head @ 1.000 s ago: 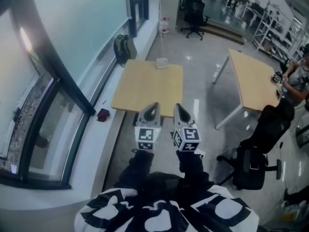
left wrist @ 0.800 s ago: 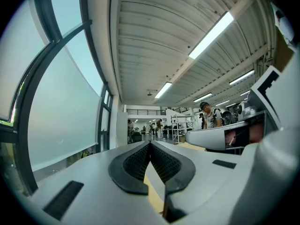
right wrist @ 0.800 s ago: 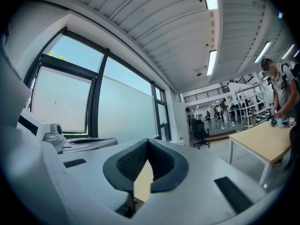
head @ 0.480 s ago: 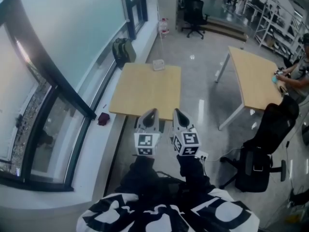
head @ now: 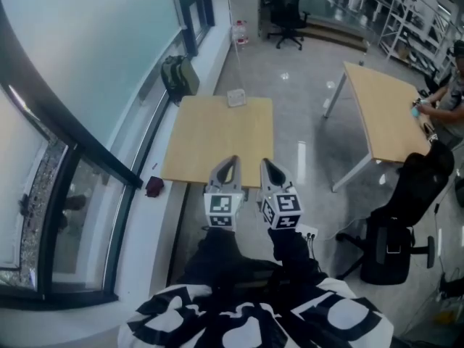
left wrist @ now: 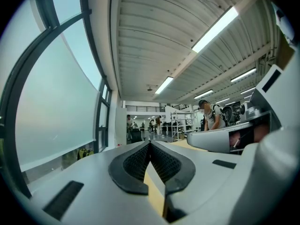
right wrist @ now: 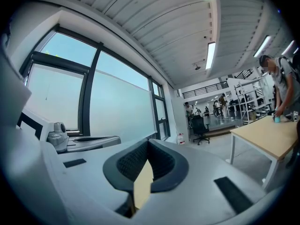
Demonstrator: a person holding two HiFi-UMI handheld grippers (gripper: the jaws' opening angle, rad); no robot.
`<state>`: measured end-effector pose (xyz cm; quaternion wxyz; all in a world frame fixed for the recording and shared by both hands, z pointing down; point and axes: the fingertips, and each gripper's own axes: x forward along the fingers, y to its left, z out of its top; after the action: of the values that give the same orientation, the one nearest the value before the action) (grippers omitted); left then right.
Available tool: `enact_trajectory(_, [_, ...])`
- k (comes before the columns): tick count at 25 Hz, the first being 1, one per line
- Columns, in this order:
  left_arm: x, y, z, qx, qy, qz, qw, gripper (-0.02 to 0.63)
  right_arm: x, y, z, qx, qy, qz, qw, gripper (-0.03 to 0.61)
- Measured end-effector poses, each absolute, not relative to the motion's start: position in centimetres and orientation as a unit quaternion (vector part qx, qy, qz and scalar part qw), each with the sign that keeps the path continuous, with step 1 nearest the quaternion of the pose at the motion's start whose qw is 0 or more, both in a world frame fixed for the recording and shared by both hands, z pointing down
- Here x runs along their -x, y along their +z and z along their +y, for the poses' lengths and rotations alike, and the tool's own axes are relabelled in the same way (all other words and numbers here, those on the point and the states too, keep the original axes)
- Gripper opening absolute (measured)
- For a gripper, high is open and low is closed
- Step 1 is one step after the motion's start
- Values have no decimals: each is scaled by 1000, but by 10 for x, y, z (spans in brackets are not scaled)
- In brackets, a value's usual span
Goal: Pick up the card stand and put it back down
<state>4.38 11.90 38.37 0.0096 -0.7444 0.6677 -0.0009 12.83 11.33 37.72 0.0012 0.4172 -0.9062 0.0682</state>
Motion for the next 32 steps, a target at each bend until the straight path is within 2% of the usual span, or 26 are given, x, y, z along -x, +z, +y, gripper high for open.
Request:
enact_trajectory(10, [22, 360, 4, 774, 20, 633, 28, 11, -50, 357, 1, -447, 47, -893, -7, 6])
enact_trajectory(16, [67, 371, -39, 780, 22, 625, 12, 11, -2, 362, -43, -453, 49, -890, 0, 6])
enact_trajectory(32, [111, 424, -111, 792, 15, 609, -30, 11, 31, 417, -119, -433, 74, -897, 40, 6])
